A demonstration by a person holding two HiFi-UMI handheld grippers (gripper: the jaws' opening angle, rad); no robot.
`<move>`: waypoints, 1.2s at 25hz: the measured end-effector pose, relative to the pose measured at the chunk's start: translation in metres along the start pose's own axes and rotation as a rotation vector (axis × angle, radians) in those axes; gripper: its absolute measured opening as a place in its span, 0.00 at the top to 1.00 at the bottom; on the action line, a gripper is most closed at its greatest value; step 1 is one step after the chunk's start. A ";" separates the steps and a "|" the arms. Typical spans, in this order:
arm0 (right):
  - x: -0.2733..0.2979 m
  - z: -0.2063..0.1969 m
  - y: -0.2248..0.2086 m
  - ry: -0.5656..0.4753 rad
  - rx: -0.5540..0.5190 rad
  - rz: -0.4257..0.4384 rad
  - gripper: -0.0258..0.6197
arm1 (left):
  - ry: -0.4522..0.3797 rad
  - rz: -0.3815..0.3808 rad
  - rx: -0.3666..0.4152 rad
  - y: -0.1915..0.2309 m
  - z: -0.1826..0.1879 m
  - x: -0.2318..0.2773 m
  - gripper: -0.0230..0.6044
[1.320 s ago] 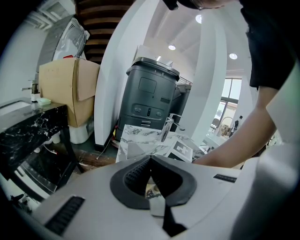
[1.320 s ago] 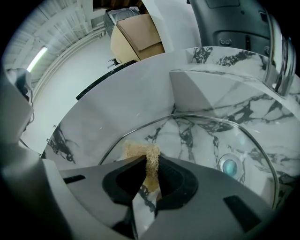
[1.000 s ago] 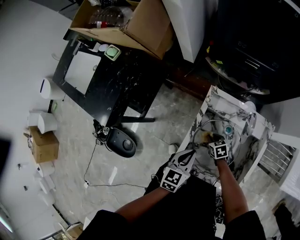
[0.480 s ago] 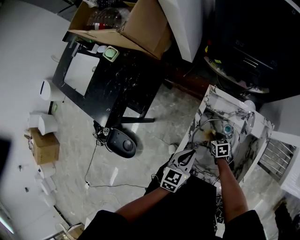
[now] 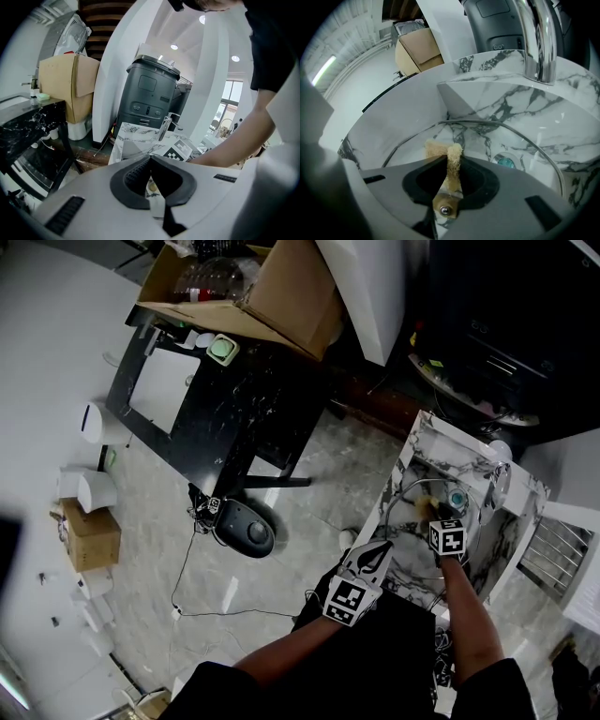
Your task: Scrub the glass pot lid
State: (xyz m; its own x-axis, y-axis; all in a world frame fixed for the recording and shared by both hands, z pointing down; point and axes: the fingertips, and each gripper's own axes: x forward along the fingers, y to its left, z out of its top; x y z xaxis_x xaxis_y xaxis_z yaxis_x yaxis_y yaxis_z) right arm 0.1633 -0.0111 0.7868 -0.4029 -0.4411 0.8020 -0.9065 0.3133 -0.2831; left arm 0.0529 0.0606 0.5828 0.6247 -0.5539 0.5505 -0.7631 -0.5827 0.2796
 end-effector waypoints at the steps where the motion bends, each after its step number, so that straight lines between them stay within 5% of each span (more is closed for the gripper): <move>1: 0.000 0.001 0.000 0.001 -0.008 -0.002 0.86 | -0.003 0.000 -0.001 0.000 0.000 0.000 0.94; 30: -0.023 -0.008 -0.045 -0.008 0.061 -0.128 0.86 | -0.007 -0.012 -0.003 -0.004 0.001 -0.007 0.94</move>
State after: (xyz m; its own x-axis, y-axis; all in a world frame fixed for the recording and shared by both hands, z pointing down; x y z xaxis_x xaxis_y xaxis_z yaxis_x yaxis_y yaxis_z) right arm 0.2147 -0.0087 0.7853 -0.2838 -0.4808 0.8296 -0.9565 0.2022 -0.2101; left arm 0.0519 0.0664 0.5774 0.6347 -0.5513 0.5414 -0.7563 -0.5871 0.2887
